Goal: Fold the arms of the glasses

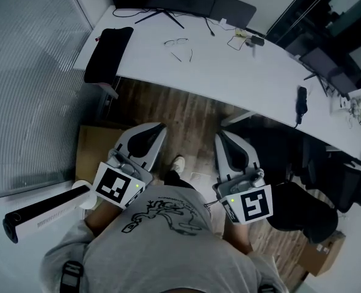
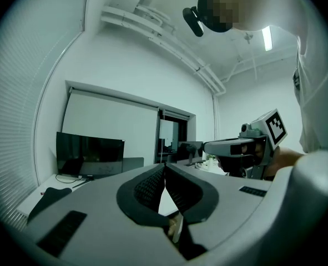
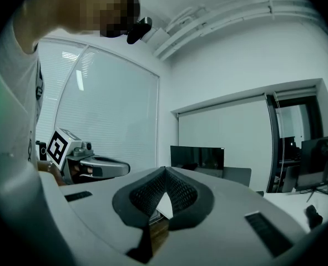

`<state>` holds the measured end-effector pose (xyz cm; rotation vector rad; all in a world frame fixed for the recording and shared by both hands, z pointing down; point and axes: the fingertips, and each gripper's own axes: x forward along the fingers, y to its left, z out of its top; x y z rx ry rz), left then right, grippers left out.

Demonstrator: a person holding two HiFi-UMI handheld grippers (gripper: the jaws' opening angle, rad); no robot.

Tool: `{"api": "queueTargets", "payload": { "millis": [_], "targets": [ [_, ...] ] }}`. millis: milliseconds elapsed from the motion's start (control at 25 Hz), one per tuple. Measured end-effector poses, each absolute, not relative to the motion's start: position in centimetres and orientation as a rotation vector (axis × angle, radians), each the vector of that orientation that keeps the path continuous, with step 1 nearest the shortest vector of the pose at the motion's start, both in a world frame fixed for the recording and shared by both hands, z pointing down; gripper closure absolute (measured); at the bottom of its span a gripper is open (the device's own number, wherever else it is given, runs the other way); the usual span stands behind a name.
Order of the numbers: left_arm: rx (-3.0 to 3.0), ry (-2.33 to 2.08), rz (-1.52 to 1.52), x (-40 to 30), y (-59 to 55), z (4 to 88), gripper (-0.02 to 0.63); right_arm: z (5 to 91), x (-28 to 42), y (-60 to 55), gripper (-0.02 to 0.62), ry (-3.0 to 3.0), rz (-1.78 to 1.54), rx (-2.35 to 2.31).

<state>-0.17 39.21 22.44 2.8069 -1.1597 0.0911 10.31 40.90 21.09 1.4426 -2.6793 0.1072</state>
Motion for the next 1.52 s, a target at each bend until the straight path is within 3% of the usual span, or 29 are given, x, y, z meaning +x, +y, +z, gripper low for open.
{"api": "queueTargets", "payload": {
  "millis": [520, 1520],
  "targets": [
    [2.768, -1.183, 0.150, 4.5, 31.9, 24.4, 0.584, 22.8, 15.4, 33.5, 0.586, -2.689, 0.142, 1.416],
    [2.799, -1.167, 0.045, 1.3, 9.6, 24.8, 0.584, 24.1, 10.9, 11.7, 0.586, -2.661, 0.134, 1.350]
  ]
}}
